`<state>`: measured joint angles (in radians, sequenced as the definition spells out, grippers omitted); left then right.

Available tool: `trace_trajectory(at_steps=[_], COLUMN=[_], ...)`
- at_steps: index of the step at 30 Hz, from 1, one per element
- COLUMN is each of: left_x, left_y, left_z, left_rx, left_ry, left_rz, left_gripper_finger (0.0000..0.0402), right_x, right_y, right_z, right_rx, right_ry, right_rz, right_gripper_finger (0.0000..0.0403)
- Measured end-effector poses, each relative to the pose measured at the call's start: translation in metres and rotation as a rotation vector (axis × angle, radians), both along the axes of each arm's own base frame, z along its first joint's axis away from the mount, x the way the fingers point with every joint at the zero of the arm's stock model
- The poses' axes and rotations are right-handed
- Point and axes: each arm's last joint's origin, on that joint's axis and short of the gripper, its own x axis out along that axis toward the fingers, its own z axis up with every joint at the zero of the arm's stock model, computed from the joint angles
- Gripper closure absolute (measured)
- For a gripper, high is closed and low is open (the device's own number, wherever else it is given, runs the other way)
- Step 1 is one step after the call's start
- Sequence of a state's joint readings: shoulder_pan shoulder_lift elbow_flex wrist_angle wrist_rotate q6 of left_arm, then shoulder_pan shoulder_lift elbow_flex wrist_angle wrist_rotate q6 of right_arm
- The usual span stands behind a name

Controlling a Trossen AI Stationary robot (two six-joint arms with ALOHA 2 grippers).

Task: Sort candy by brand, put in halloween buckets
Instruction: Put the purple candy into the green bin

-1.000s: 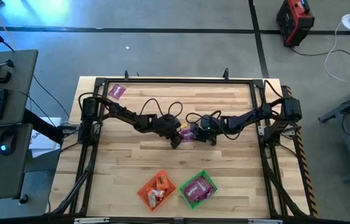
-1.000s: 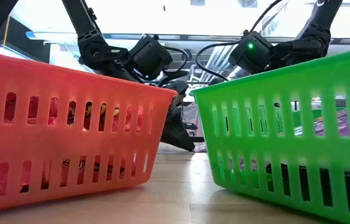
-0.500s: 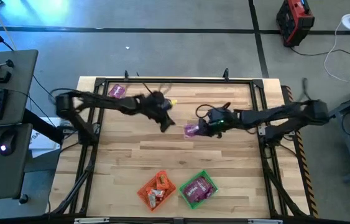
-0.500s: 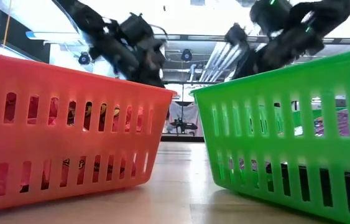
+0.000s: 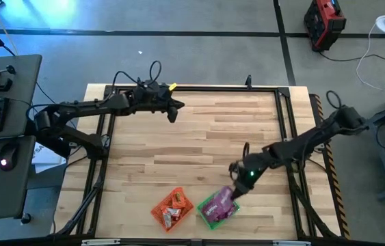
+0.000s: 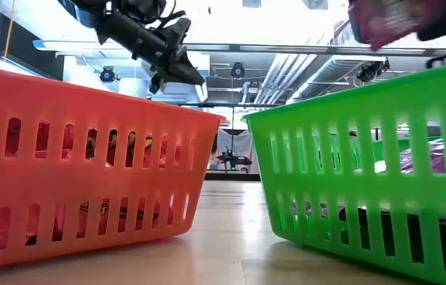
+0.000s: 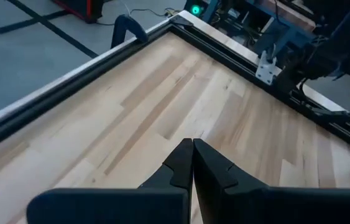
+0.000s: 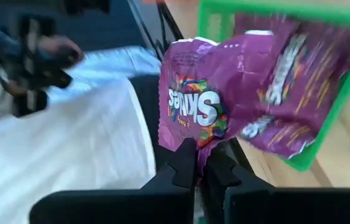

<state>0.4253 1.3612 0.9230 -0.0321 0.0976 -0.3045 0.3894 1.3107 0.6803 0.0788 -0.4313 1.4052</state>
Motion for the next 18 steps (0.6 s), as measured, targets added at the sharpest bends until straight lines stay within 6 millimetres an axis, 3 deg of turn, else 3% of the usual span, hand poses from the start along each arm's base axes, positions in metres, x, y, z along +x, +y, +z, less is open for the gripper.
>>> trace_trajectory(at_steps=[9, 18], left_x=[0.004, 0.003], left_y=[-0.003, -0.002], left_z=[-0.003, -0.003], left_rx=[-0.015, 0.037], left_ry=[0.002, 0.017], left_rz=[-0.004, -0.029], left_gripper_finger=[0.0401, 0.0401], right_x=[0.025, 0.049], right_y=[0.031, 0.036], right_z=[-0.024, -0.014], right_rx=[-0.056, -0.106], right_ry=[0.089, 0.095], right_rz=[0.04, 0.072], right_gripper_finger=[0.0383, 0.0242])
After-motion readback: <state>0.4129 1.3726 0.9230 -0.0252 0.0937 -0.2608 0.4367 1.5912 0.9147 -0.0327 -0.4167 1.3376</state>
